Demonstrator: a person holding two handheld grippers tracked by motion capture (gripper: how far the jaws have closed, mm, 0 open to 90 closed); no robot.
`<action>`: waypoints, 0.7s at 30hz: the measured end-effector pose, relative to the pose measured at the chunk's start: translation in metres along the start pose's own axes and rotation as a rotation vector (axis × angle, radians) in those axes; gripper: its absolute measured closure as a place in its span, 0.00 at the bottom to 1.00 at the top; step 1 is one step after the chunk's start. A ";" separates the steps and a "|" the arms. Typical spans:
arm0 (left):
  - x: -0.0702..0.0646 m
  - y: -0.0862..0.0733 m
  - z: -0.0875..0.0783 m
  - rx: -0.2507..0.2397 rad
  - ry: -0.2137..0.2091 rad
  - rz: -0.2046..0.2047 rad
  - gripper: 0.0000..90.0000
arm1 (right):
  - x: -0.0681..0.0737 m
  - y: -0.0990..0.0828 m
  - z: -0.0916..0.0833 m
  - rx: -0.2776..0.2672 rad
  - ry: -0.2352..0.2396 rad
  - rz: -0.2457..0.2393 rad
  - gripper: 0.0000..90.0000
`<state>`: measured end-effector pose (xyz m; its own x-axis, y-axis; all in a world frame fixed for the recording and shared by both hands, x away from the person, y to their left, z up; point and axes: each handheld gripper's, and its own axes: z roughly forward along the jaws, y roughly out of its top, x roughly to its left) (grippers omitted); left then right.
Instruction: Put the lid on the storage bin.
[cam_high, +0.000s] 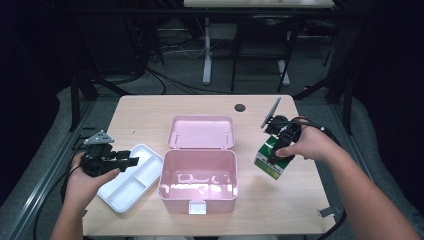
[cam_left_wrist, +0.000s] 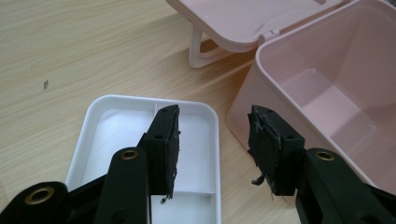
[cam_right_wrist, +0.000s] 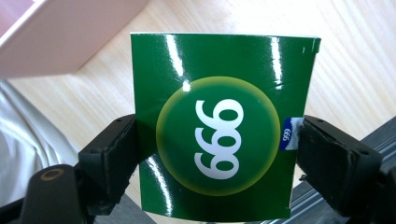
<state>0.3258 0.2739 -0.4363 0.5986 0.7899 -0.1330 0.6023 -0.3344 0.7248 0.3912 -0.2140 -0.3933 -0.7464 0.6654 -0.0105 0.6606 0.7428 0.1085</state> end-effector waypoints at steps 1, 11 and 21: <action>0.000 0.000 0.000 0.004 -0.001 0.001 0.59 | 0.000 0.000 -0.002 0.005 -0.004 -0.030 0.19; 0.000 0.000 0.000 0.001 -0.003 0.001 0.59 | 0.017 0.000 -0.014 -0.002 0.004 -0.262 0.18; 0.000 0.000 0.000 0.000 -0.003 0.003 0.59 | 0.029 0.001 -0.022 -0.014 0.003 -0.425 0.19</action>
<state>0.3260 0.2739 -0.4362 0.6016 0.7877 -0.1328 0.6005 -0.3363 0.7254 0.3684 -0.1952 -0.3716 -0.9523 0.3003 -0.0544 0.2933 0.9498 0.1088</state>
